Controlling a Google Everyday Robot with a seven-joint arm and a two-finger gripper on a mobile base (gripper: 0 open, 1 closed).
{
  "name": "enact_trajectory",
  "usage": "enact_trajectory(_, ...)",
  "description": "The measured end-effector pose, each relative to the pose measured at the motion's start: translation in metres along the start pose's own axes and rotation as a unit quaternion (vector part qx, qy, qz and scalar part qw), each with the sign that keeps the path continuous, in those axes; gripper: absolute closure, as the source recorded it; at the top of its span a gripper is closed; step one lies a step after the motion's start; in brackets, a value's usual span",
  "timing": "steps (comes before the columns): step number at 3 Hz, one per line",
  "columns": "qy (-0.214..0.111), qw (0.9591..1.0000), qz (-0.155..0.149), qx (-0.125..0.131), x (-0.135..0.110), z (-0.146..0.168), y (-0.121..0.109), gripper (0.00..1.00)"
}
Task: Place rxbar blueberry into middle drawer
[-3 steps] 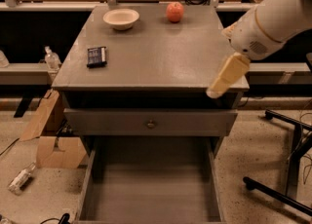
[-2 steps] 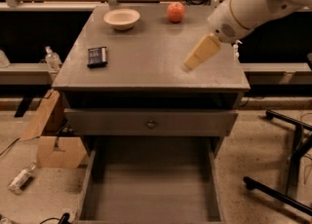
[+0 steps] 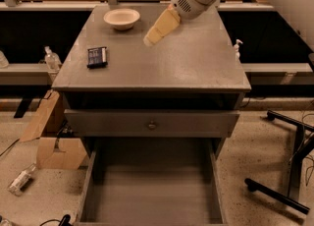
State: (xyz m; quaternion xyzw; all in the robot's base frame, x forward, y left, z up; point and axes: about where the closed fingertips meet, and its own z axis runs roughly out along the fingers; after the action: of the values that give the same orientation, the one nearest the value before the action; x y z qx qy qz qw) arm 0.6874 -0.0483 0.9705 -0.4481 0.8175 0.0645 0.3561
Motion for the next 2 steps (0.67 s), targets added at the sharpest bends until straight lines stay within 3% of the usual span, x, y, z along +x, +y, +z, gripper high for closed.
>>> enact_trajectory(1, 0.0, 1.0, 0.0, 0.0, 0.0, 0.0, 0.0, 0.0)
enact_trajectory(2, 0.002, 0.9993, 0.028, -0.024, -0.008, 0.047, 0.018, 0.0)
